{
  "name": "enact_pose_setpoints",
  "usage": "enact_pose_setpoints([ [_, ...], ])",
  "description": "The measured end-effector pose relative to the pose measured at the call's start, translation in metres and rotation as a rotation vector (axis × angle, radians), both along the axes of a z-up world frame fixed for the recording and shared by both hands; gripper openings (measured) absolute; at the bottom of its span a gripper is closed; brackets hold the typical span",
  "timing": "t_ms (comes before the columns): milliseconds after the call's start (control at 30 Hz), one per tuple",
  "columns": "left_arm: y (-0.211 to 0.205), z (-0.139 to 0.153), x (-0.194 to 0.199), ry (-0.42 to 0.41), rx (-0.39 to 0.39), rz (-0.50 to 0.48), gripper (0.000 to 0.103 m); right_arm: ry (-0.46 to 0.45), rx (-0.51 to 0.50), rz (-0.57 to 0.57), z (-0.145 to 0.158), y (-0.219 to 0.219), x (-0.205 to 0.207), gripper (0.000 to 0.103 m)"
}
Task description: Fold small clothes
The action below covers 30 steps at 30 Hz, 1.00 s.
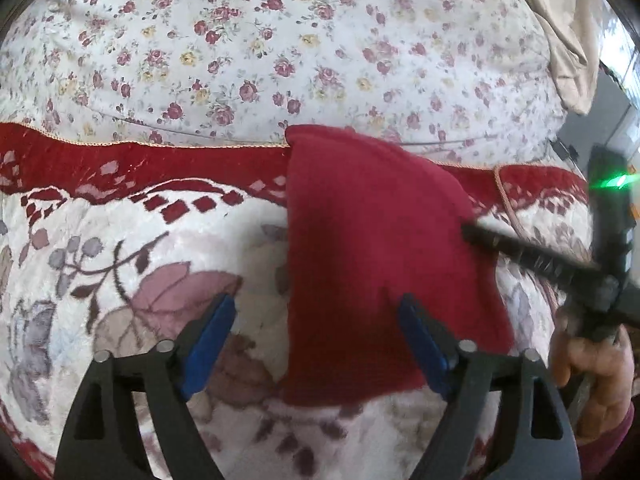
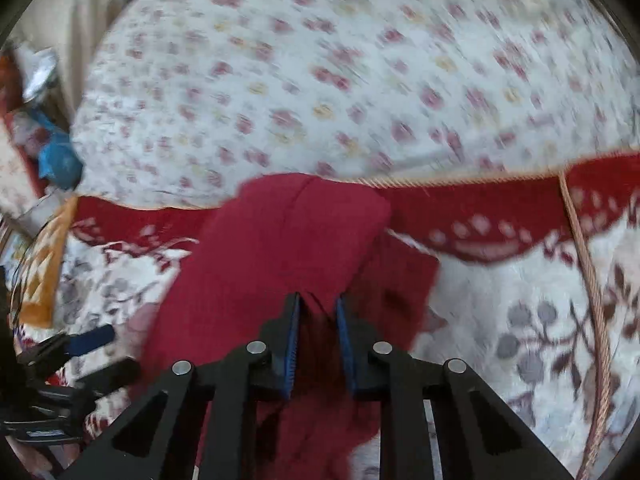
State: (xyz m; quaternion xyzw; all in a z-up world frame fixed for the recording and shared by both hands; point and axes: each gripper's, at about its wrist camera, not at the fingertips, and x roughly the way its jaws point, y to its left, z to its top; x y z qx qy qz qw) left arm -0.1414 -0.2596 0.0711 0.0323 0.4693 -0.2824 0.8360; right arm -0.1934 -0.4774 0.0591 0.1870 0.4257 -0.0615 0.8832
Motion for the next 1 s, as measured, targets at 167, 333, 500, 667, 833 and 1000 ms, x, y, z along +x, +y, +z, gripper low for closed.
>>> enact_pose_setpoints([
  [167, -0.014, -0.028, 0.005, -0.003, 0.118, -0.046, 0.084, -0.037, 0.024, -0.031, 0.005, -0.003, -0.014, 0.031],
  [333, -0.009, -0.036, 0.007, -0.023, 0.093, -0.033, 0.093, -0.103, 0.083, -0.037, 0.03, 0.005, -0.032, 0.07],
  [500, -0.007, -0.038, 0.012, 0.009, 0.069, -0.025, 0.094, -0.034, 0.165, 0.019, 0.002, 0.024, -0.028, 0.072],
  [667, -0.006, -0.03, 0.006, -0.015, 0.072, -0.028, 0.094, -0.016, 0.09, 0.053, -0.013, 0.032, -0.025, 0.024],
  [833, -0.011, -0.026, -0.004, -0.062, 0.086, -0.053, 0.094, -0.024, 0.007, 0.032, -0.004, 0.025, -0.044, 0.013],
  [1000, -0.015, -0.038, -0.001, -0.024, 0.109, -0.045, 0.094, -0.001, 0.033, 0.032, -0.01, 0.025, -0.047, 0.016],
])
